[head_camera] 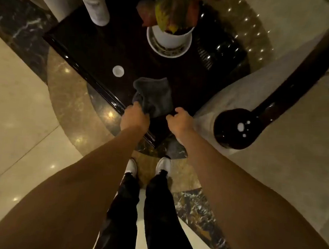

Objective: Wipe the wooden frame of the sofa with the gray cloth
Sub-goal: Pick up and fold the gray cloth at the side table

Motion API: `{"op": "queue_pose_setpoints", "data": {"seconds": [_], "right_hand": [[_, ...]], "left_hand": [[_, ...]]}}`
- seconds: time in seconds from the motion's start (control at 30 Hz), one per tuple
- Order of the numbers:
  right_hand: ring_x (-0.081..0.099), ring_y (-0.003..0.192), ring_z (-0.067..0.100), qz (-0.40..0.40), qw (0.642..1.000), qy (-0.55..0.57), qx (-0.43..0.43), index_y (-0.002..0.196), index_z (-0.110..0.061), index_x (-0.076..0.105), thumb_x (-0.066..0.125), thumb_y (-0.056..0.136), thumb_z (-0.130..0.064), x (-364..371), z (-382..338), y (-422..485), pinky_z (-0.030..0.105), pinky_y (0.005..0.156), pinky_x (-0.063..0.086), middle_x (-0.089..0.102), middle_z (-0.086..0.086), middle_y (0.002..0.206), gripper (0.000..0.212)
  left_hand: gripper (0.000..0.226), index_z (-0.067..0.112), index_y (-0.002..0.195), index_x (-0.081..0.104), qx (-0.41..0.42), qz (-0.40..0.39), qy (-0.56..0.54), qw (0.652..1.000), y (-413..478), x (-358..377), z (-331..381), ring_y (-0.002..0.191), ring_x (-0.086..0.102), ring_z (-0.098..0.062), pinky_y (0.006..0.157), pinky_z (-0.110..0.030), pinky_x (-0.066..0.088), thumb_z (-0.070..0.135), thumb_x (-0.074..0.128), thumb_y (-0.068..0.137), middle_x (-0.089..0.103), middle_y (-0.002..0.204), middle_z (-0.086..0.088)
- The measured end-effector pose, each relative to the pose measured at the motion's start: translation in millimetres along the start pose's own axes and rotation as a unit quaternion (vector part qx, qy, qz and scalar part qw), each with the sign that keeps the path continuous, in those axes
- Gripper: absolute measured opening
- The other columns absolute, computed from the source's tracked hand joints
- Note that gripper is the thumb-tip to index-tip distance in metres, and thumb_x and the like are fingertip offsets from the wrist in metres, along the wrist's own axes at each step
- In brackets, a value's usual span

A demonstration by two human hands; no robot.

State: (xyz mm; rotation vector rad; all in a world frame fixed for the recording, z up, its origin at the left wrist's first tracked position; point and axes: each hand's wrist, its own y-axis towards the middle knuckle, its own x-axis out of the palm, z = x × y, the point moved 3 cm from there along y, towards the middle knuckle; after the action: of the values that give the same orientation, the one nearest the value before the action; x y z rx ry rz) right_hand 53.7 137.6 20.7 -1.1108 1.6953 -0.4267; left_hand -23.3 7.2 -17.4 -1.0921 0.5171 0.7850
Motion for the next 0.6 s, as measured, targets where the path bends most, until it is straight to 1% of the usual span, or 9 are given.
{"op": "queue_pose_setpoints", "data": {"seconds": [0.13,0.2,0.3,0.37,0.4,0.43,0.53,0.57,0.6], "right_hand": [[0.052,0.126,0.032,0.024,0.999,0.019,-0.011,0.141,-0.006,0.045,0.055,0.098,-0.018,10.8,-6.5,57.8,0.026,0.085,0.039,0.051,0.016,0.140,0.046],[0.055,0.121,0.032,0.015,1.000,0.021,-0.009,0.137,-0.007,0.049,0.060,0.095,-0.018,24.9,-2.9,74.6,0.027,0.084,0.040,0.053,0.016,0.137,0.044],[0.062,0.110,0.031,0.014,0.999,0.047,0.014,0.119,-0.003,0.060,0.067,0.091,-0.018,35.1,4.9,93.3,0.027,0.079,0.044,0.064,0.014,0.115,0.032],[0.066,0.096,0.029,0.003,0.995,0.096,0.034,0.097,-0.006,0.067,0.072,0.087,-0.020,35.1,9.6,99.5,0.037,0.080,0.056,0.068,0.011,0.095,0.018],[0.067,0.092,0.028,0.005,0.991,0.128,0.046,0.089,-0.011,0.067,0.073,0.086,-0.020,33.0,10.9,99.3,0.042,0.083,0.058,0.070,0.010,0.093,0.012],[0.067,0.089,0.027,0.010,0.984,0.166,0.060,0.084,-0.015,0.066,0.074,0.085,-0.020,29.8,11.8,97.2,0.045,0.083,0.059,0.070,0.011,0.093,0.009],[0.066,0.092,0.024,0.010,0.955,0.281,0.096,0.097,-0.011,0.064,0.069,0.088,-0.012,18.5,8.0,75.7,0.039,0.077,0.061,0.067,0.013,0.108,0.010],[0.065,0.098,0.025,0.003,0.940,0.326,0.102,0.104,-0.007,0.063,0.066,0.089,-0.008,14.8,4.4,66.3,0.035,0.074,0.061,0.065,0.014,0.113,0.015],[0.064,0.101,0.026,-0.007,0.921,0.376,0.104,0.108,-0.005,0.061,0.062,0.091,-0.004,8.0,-0.8,52.2,0.032,0.072,0.060,0.063,0.015,0.115,0.017]], "left_hand": [[0.048,0.008,0.129,0.050,-0.021,-0.004,-0.041,0.999,38.1,22.7,-6.2,0.114,0.058,-0.039,0.095,-0.050,0.051,0.028,0.068,0.090,0.058,0.127,-0.019],[0.042,0.009,0.123,0.054,-0.026,-0.001,-0.063,0.998,45.6,33.3,-11.7,0.111,0.059,-0.038,0.094,-0.049,0.051,0.026,0.070,0.088,0.060,0.123,-0.018],[0.016,0.012,0.098,0.065,-0.034,0.022,-0.107,0.993,57.0,40.2,-24.6,0.096,0.064,-0.031,0.085,-0.040,0.053,0.022,0.069,0.086,0.068,0.100,-0.012],[0.008,0.017,0.084,0.063,-0.104,0.024,-0.220,0.970,57.7,40.2,-35.1,0.089,0.068,-0.028,0.083,-0.040,0.057,0.023,0.068,0.086,0.070,0.091,-0.008],[0.009,0.018,0.082,0.061,-0.162,0.020,-0.314,0.935,55.7,39.8,-38.5,0.090,0.069,-0.027,0.083,-0.042,0.059,0.020,0.067,0.088,0.069,0.093,-0.009],[0.009,0.016,0.084,0.060,-0.218,0.008,-0.416,0.883,51.9,37.9,-38.9,0.093,0.069,-0.028,0.082,-0.044,0.060,0.014,0.064,0.091,0.067,0.098,-0.010],[0.015,0.005,0.100,0.059,-0.290,-0.059,-0.674,0.677,38.6,24.0,-25.7,0.100,0.067,-0.030,0.078,-0.039,0.060,-0.005,0.052,0.091,0.064,0.110,-0.015],[0.019,0.004,0.104,0.058,-0.287,-0.080,-0.704,0.645,34.3,16.4,-20.1,0.099,0.067,-0.028,0.073,-0.036,0.061,-0.006,0.050,0.090,0.064,0.110,-0.015],[0.020,0.004,0.103,0.058,-0.281,-0.093,-0.710,0.639,26.6,6.6,-13.2,0.095,0.067,-0.025,0.070,-0.032,0.062,-0.005,0.048,0.089,0.065,0.106,-0.013]]}}
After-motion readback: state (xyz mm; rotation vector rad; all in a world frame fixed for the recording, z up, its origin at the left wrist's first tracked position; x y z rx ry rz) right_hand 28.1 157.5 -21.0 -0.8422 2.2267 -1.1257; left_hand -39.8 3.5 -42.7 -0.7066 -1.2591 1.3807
